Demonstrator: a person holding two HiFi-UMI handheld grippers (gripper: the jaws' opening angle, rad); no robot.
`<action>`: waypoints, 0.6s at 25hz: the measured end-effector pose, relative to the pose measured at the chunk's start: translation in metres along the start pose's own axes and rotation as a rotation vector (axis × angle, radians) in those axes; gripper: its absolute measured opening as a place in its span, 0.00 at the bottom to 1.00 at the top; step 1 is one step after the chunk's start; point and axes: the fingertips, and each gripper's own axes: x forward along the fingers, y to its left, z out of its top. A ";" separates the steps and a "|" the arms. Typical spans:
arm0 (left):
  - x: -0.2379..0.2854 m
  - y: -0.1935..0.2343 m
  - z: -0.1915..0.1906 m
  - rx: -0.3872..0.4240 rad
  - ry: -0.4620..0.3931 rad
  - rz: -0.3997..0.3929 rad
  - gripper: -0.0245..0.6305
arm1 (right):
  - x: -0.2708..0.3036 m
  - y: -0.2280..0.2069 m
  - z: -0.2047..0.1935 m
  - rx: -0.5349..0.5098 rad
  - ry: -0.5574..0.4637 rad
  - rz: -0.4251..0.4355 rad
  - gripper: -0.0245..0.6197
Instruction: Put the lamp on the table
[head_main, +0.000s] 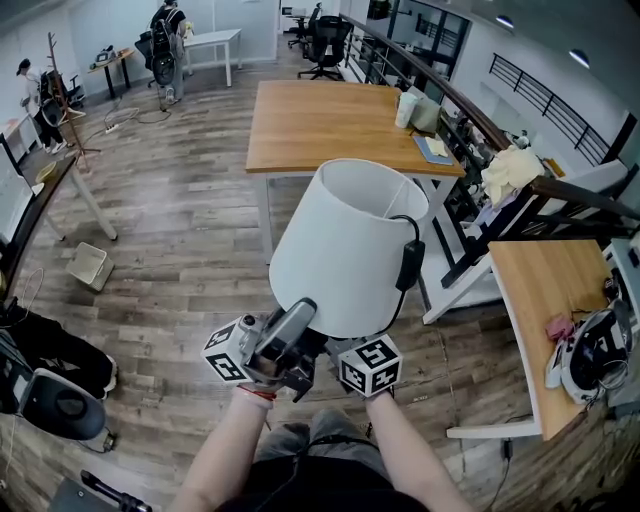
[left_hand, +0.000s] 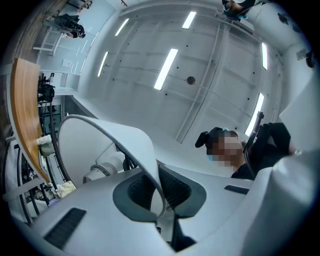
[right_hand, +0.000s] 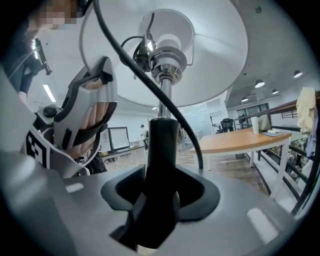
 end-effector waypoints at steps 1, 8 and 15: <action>0.000 0.001 0.001 -0.002 -0.001 -0.003 0.05 | 0.001 0.000 0.001 0.002 -0.004 0.000 0.34; 0.003 0.024 0.012 -0.003 0.014 -0.016 0.05 | 0.020 -0.020 0.006 0.003 -0.031 -0.017 0.34; 0.009 0.075 0.030 0.007 0.028 -0.009 0.06 | 0.056 -0.061 0.012 0.005 -0.031 -0.024 0.34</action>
